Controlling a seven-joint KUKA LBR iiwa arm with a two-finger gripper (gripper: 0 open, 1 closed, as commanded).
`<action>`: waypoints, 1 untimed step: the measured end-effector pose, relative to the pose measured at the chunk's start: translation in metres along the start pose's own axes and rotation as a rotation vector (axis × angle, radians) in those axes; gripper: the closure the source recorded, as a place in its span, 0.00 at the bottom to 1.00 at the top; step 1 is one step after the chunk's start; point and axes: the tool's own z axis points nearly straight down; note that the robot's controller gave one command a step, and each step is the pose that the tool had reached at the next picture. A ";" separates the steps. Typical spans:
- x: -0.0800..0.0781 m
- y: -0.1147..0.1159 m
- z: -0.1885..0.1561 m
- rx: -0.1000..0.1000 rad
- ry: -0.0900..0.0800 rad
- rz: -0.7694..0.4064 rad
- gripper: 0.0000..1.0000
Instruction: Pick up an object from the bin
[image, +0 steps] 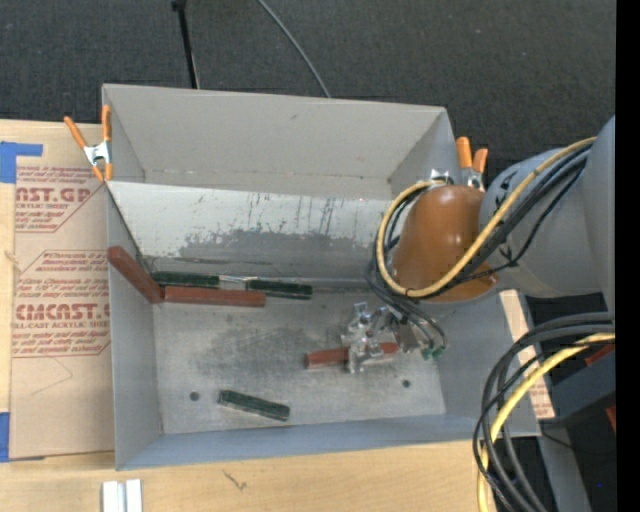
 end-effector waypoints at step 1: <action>0.000 0.000 0.000 0.000 0.000 0.000 1.00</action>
Offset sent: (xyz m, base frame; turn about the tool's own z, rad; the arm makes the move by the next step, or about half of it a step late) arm -0.0002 -0.0001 0.0983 0.0000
